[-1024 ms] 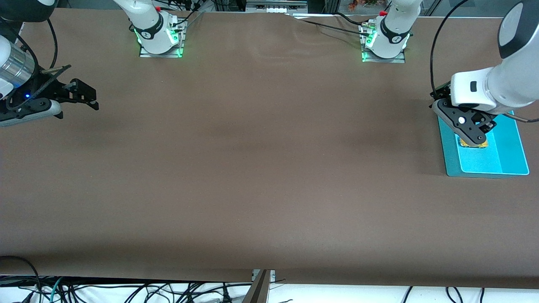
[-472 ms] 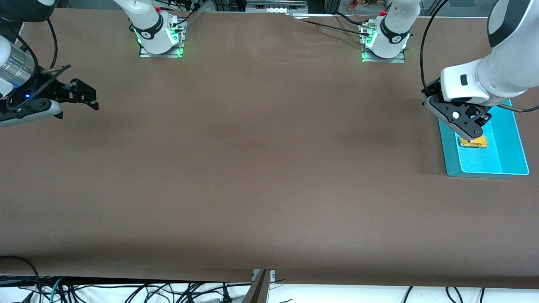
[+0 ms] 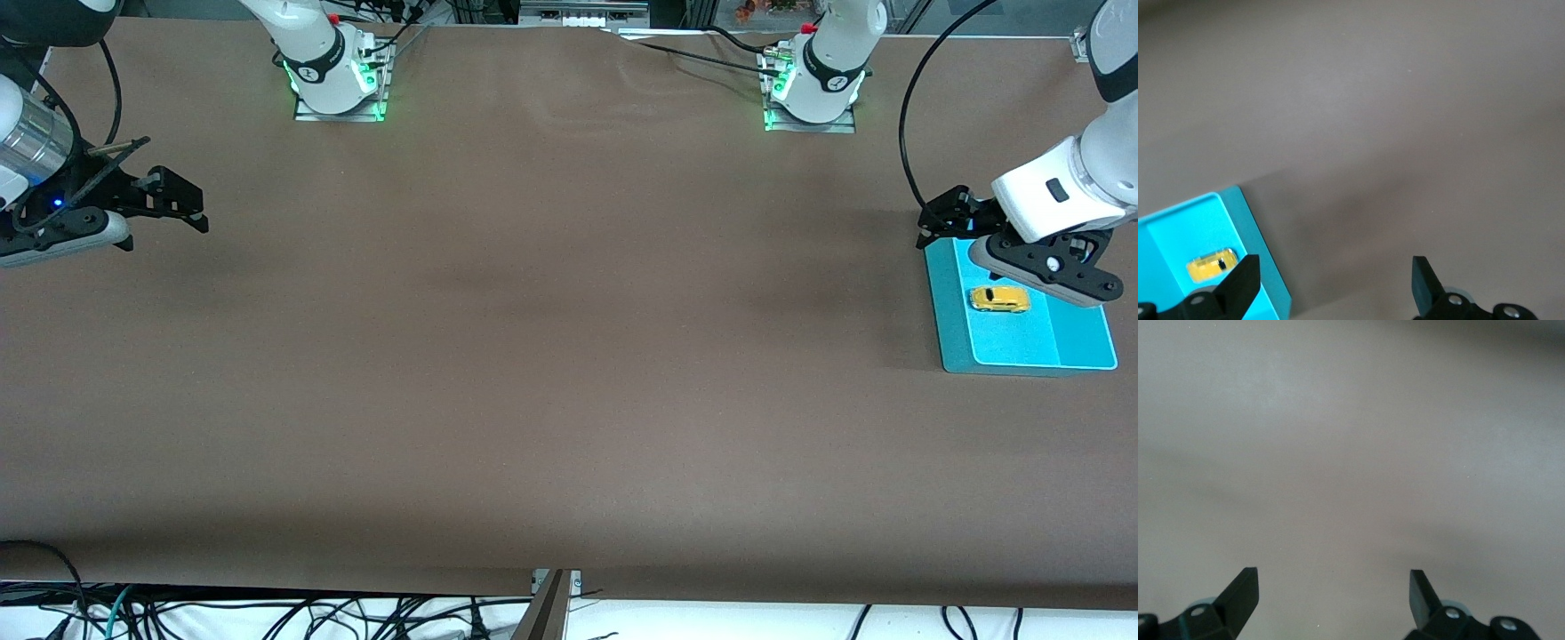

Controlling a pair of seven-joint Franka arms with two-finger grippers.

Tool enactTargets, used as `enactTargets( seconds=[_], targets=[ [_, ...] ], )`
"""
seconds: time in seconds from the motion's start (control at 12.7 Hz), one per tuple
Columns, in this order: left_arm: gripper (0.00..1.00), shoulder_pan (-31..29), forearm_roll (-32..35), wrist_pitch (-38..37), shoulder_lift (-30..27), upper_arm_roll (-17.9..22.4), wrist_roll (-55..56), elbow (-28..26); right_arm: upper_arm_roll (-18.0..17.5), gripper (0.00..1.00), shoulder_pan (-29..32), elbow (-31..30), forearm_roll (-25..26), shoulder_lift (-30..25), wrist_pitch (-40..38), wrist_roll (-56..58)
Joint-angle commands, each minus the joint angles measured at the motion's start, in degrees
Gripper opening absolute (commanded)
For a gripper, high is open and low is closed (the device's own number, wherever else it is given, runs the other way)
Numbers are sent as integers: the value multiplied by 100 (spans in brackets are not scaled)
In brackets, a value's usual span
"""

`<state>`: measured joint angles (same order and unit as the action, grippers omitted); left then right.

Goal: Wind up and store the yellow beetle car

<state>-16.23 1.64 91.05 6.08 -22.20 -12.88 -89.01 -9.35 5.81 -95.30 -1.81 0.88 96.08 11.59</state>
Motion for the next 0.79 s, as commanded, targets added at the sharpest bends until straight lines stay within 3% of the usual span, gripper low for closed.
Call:
enactTargets(
  seconds=[0.0, 0.16, 0.39, 0.55, 0.71],
  targets=[
    [100, 758, -120, 132, -484, 811, 724, -519, 29, 100, -19, 11, -30, -35, 7, -8],
    [100, 1050, -198, 141, -633, 1200, 796, -791, 29, 100, -28, 11, -30, -35, 7, -8],
    [100, 1209, -401, 536, -994, 1315, 813, -1302, 29, 100, -28, 11, -30, -35, 7, -8],
    [100, 1410, -393, 536, -994, 1586, 813, -1311, 29, 100, -19, 11, -30, -35, 7, -8],
    [100, 1420, -392, 536, -986, 1605, 813, -1311, 29, 100, -19, 11, -30, -35, 7, -8]
  ],
)
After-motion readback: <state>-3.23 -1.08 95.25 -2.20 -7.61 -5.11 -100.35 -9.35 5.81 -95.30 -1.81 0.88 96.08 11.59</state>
